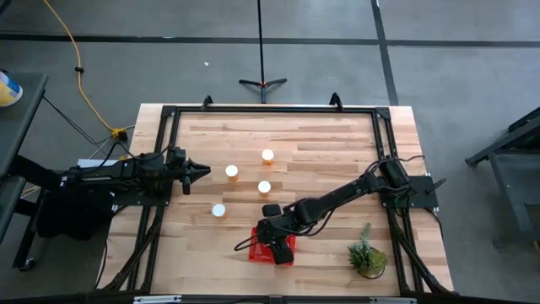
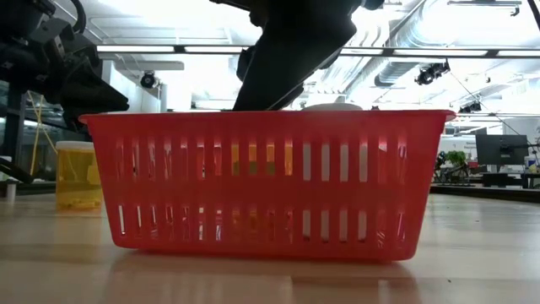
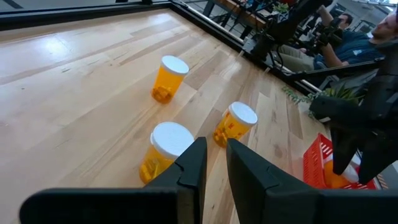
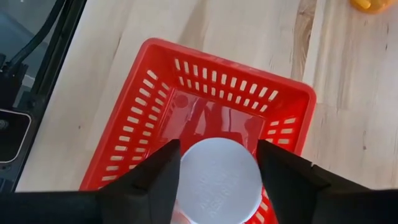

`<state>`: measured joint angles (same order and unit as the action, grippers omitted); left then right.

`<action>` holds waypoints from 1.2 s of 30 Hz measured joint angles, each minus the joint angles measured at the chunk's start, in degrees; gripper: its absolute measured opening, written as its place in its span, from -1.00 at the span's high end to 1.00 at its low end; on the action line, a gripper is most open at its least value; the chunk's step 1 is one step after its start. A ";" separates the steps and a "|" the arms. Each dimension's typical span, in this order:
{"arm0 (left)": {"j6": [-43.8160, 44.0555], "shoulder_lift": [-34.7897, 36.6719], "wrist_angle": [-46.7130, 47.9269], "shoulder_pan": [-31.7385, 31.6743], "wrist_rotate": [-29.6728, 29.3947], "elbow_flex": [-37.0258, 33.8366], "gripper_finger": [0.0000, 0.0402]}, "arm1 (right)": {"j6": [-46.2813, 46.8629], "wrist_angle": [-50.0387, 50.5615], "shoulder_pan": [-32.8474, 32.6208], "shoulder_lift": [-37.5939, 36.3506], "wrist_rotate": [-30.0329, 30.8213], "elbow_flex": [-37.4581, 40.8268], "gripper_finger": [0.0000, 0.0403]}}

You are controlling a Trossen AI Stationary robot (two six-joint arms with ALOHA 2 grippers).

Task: Pick and place pill bottles into a basket
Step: Put the orange pill bottle into the red basket

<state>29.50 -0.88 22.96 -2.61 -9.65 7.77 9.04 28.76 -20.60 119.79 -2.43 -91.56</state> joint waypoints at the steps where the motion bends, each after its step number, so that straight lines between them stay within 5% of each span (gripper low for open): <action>1: 0.00 0.01 0.00 0.00 0.00 0.00 0.52 | 0.02 0.10 0.00 0.00 -0.07 0.01 -0.05; 11: 0.00 0.02 0.02 0.00 0.00 0.00 0.52 | -0.02 0.51 0.00 0.09 0.02 0.14 -0.45; 22: -0.02 0.00 0.09 -0.01 0.20 0.00 0.52 | 4.74 1.16 2.02 -0.42 0.32 -1.30 -0.47; 36: -0.02 0.00 0.13 -0.01 1.77 0.00 0.52 | 7.65 4.01 6.45 -0.52 5.19 -16.11 -0.47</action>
<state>29.47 -0.89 23.09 -2.62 -7.88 7.77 16.69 32.77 -14.15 119.26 2.76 -107.67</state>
